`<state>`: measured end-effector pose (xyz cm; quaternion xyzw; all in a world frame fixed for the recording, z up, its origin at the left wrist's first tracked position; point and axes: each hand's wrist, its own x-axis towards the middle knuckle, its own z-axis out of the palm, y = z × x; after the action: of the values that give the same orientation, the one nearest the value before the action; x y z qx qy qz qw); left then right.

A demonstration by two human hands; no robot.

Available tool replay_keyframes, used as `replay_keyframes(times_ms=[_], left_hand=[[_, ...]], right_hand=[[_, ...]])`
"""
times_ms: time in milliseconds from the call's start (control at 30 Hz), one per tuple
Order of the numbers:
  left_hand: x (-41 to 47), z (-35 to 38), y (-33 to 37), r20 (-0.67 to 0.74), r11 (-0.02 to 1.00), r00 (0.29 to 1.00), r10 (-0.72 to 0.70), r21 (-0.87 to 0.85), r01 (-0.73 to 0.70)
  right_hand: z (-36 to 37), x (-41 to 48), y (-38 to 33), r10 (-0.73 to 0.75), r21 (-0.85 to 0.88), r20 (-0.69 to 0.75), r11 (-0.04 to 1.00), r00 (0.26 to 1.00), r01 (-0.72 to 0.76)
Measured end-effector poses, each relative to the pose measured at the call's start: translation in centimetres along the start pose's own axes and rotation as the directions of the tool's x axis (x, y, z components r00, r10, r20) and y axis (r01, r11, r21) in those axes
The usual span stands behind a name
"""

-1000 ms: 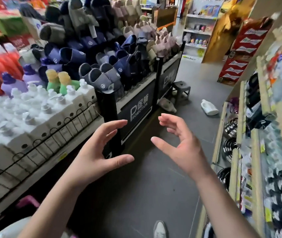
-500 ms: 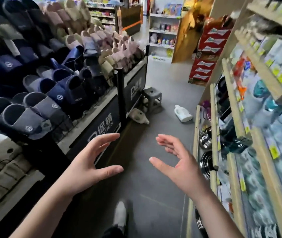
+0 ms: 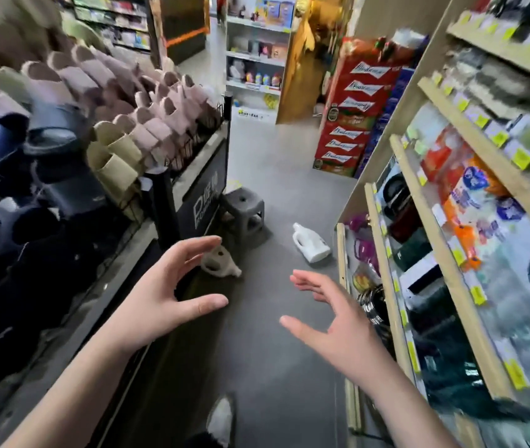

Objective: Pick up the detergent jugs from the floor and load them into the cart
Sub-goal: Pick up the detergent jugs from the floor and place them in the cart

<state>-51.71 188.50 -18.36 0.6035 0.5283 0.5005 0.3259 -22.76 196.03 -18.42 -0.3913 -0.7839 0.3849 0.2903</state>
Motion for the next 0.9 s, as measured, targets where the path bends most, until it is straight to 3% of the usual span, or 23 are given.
replay_keyframes(times_ms=[267,500,667,900], left_hand=[[16.9,-4.1,-5.3,0.054,1.0,0.998,-0.025,-0.007,0.025],[28.0,-6.5,-10.5,0.006,0.995,0.997,-0.075,0.071,0.074],[35.0,-7.0,-15.5,-0.127,0.976,0.975,-0.182,0.1,0.196],[42.2,-5.4,-20.4,-0.303,0.904,0.879,-0.368,0.102,0.414]], right_hand=[[-0.5,15.0,3.9,0.11,0.105,-0.038,0.989,0.993,-0.105],[-0.8,29.3,9.7,0.061,0.166,0.038,0.984,0.997,-0.067],[-1.1,42.9,15.3,-0.013,0.171,0.169,0.985,0.985,-0.017],[0.0,59.3,21.2,-0.108,0.123,0.431,0.991,0.896,0.06]])
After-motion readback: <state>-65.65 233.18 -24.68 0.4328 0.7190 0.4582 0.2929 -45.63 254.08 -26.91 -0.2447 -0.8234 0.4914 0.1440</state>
